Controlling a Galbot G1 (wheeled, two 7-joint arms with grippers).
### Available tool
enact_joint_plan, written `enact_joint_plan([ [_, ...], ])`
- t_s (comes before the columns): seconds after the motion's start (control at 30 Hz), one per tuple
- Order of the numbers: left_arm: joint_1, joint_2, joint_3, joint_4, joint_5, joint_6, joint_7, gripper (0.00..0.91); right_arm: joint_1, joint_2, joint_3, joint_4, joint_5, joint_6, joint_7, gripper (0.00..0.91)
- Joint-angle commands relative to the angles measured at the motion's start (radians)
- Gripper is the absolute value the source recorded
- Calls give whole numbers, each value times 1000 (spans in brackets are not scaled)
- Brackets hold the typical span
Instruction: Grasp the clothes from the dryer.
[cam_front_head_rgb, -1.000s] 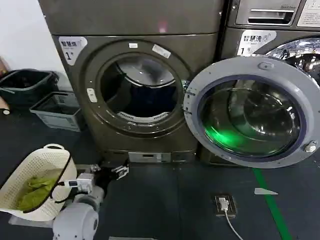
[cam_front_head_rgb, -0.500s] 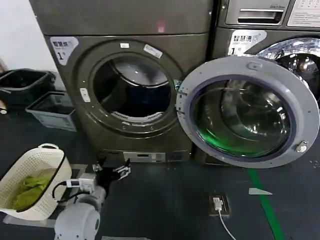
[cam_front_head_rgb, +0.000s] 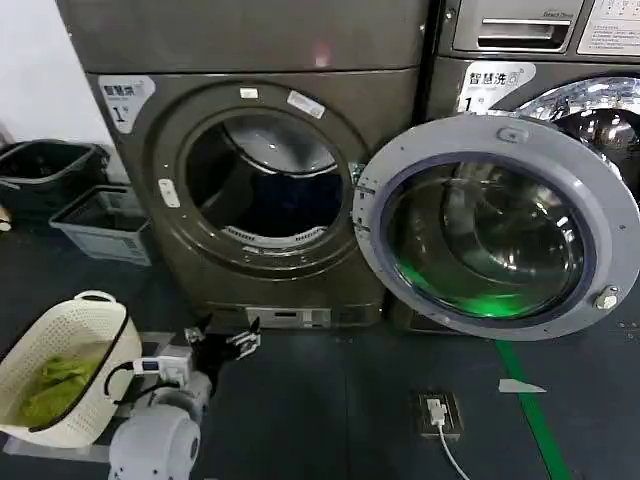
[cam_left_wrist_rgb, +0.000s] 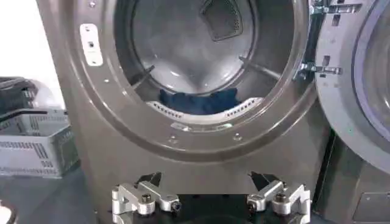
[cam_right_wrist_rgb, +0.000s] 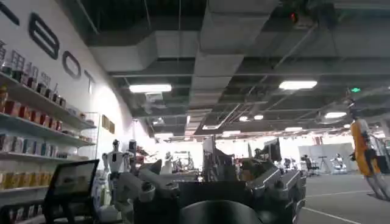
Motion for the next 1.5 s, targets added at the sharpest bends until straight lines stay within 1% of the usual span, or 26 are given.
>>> enact_joint_plan([
  [0.03,-1,-1,2,2,4,49,1,907,1,1,0,-1,0,1,1,907],
  [1.5,1,3,1,5,7,49,-2,907,-2,11,-6,-19,-3,5,-1,907],
])
